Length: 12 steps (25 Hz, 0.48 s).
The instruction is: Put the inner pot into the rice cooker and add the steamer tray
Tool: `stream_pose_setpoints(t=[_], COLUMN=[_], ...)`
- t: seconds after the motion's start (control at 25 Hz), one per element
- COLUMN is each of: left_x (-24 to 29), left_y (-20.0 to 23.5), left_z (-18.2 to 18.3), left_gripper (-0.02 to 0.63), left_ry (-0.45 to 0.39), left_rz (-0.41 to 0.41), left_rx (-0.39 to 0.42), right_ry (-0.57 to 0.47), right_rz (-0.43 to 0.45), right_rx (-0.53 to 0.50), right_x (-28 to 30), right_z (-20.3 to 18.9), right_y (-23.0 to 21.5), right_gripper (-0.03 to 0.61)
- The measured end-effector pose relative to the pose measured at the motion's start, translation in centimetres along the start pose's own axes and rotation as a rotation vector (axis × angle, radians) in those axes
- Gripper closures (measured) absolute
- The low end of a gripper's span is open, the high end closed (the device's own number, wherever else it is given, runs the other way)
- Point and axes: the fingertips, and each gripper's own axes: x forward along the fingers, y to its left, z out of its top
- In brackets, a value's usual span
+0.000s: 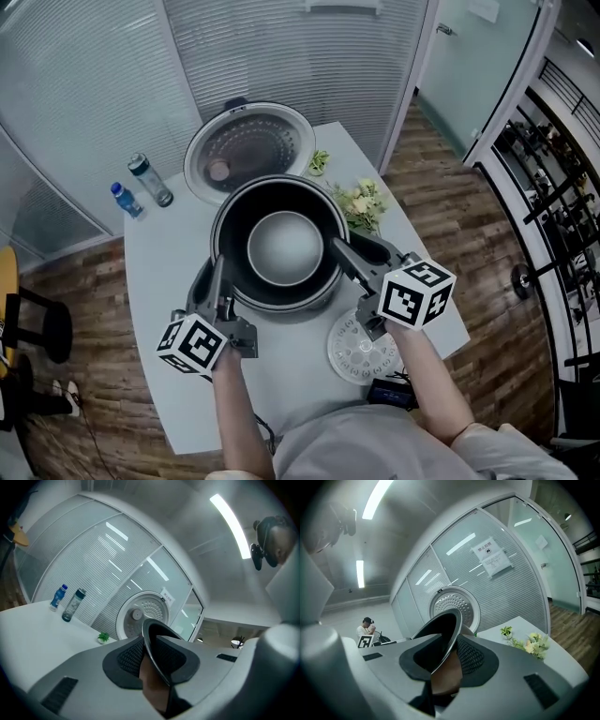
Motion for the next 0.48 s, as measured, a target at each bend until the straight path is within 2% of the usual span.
stream_pose_setpoints(t=[0.48], left_x=[1.4], left_y=[2.5], left_z=[-2.5], left_gripper=[0.531], left_ry=[0.054], left_rz=[0.038], left_rx=[-0.02], right_ry=[0.054], right_rz=[-0.008], right_rx=[0.043], right_x=[2.0], right_z=[-2.4], right_y=[-2.4], right_gripper=[0.469])
